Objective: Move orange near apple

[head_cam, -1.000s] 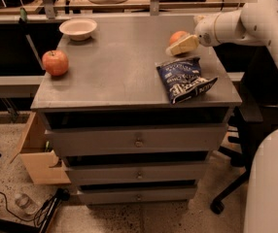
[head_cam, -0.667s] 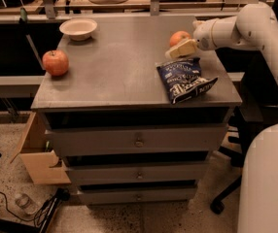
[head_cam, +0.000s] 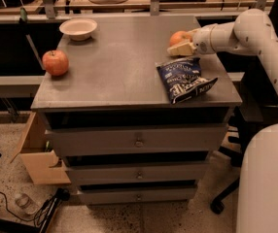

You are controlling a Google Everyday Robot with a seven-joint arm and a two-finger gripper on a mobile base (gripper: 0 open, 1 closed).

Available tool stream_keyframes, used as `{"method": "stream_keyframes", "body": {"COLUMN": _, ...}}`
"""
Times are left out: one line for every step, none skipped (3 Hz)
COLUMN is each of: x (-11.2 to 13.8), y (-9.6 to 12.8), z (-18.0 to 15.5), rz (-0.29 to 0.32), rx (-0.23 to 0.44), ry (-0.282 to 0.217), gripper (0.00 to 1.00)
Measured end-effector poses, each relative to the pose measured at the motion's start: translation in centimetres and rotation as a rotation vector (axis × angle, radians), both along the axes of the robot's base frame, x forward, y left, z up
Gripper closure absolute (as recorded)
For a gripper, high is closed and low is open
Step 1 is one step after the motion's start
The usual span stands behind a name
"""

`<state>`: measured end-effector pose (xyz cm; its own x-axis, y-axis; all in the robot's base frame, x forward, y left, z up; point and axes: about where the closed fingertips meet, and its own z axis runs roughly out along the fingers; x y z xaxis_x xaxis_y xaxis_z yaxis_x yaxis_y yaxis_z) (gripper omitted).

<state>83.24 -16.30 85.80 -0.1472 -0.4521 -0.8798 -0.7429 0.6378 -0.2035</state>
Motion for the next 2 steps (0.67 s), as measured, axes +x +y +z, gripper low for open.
{"method": "stream_keyframes", "body": {"x": 0.06, "y": 0.31, "z": -0.21, "rz": 0.004, "rx": 0.001, "ry": 0.003, "gripper": 0.64}}
{"method": "stream_keyframes", "body": {"x": 0.12, "y": 0.65, "z": -0.44, "rz": 0.008, "rx": 0.002, "ry": 0.006, "gripper": 0.87}}
